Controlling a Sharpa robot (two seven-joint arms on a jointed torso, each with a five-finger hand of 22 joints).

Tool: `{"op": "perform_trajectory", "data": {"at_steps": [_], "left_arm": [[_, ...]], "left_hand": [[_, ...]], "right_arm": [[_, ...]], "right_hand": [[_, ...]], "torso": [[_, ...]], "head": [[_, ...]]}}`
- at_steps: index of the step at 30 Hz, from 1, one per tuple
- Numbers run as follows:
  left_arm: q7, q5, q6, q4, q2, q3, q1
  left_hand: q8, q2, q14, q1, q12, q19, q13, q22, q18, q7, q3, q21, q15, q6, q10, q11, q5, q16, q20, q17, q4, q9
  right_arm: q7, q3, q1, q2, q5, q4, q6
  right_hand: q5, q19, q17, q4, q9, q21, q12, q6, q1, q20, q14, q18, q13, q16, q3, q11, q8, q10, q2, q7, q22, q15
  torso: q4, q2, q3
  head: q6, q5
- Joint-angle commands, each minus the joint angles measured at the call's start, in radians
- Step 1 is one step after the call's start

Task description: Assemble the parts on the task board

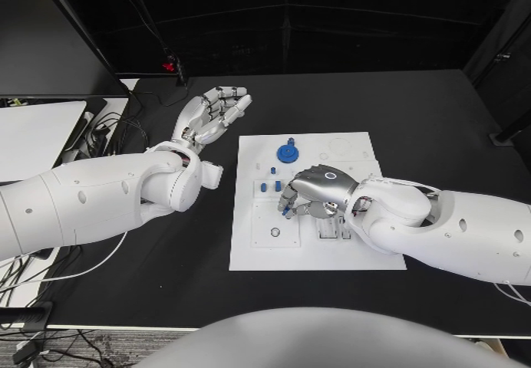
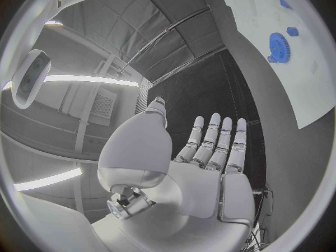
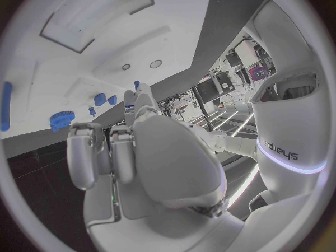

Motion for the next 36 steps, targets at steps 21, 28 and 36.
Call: {"op": "perform_trajectory", "data": {"at_steps": [21,28,36], "left_arm": [[0.131,0.001,0.009,0.003,-0.006,0.001,-0.001],[0.131,0.001,0.009,0.004,-0.005,0.001,-0.002],[0.13,0.001,0.008,0.004,-0.006,0.001,-0.002]], "left_hand": [[0.006,0.01,-0.007,0.002,0.006,0.006,-0.001,-0.002,-0.011,0.15,-0.005,0.006,-0.001,-0.006,-0.008,0.0,0.007,0.007,0.0,-0.003,-0.001,-0.001],[0.006,0.01,-0.007,0.002,0.006,0.006,-0.001,-0.002,-0.011,0.15,-0.005,0.006,-0.001,-0.006,-0.008,0.0,0.007,0.007,0.0,-0.003,-0.001,-0.001],[0.006,0.01,-0.007,0.002,0.006,0.006,-0.001,-0.002,-0.011,0.15,-0.005,0.006,-0.001,-0.006,-0.008,0.0,0.007,0.007,0.0,-0.003,-0.001,-0.001]], "right_arm": [[-0.051,0.0,0.0,0.017,-0.1,-0.012,0.097],[-0.051,0.0,0.0,0.023,-0.097,-0.015,0.107],[-0.055,0.0,0.0,0.026,-0.096,-0.021,0.108]], "right_hand": [[0.004,0.072,0.233,0.001,0.001,-0.007,-0.013,-0.003,0.001,0.009,0.098,0.009,-0.001,0.0,0.007,0.003,0.0,0.009,0.004,0.01,0.239,0.008],[0.004,0.071,0.231,0.004,0.0,-0.009,-0.016,-0.005,-0.004,0.01,0.098,0.009,-0.001,-0.001,0.007,0.005,-0.003,0.007,0.002,0.01,0.238,0.009],[0.004,0.069,0.232,0.004,-0.001,-0.012,-0.018,-0.007,-0.004,0.011,0.098,0.01,-0.001,-0.001,0.008,0.005,-0.005,0.005,0.003,0.01,0.237,0.01]], "torso": [[0.0001,0.0,-0.0003],[0.001,0.0,-0.0007],[0.0017,-0.001,-0.0012]], "head": [[0.0,-0.011],[0.0,-0.013],[0.0,-0.015]]}}
